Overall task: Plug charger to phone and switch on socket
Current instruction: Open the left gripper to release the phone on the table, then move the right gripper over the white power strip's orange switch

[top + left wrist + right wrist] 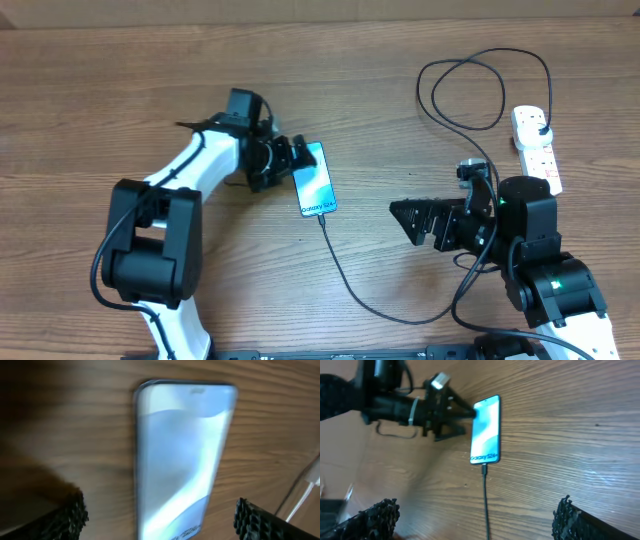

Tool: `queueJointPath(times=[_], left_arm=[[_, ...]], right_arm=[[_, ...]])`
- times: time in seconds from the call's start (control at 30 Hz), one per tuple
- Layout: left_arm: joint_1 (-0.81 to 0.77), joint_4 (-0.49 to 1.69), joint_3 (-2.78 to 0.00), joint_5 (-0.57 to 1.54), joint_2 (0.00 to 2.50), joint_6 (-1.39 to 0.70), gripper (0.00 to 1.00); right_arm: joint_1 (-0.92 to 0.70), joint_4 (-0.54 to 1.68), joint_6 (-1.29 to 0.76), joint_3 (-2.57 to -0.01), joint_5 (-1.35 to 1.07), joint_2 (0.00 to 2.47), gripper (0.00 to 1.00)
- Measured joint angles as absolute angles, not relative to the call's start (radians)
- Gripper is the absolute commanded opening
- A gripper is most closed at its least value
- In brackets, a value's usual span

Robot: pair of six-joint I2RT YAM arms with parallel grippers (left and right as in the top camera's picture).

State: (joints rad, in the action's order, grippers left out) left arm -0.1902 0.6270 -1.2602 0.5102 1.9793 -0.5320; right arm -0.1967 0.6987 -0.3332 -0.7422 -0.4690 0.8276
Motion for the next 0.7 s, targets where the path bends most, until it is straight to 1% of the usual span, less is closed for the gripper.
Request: queueJointPath(times=[0.23, 0.33, 0.5, 0.7], left_arm=[[-0.11, 0.927, -1.393, 0.399, 2.008, -0.487, 1.0], [-0.113, 1.009, -1.494, 0.377, 2.002, -0.432, 1.0], [-0.163, 1.077, -1.61, 0.363, 1.893, -0.327, 1.0], [-0.246, 1.101, -1.649, 0.363, 1.707, -0.25, 1.0]], right_arm=[[-0.193, 0.657, -0.363, -0.742, -0.356, 0.83, 1.0], [-0.155, 0.641, -0.366, -0.746, -0.315, 0.85, 1.0], [-0.001, 0.645, -0.366, -0.809, -0.279, 0.982, 1.0], [0.208, 0.641, -0.361, -0.914, -0.263, 1.191, 1.0]])
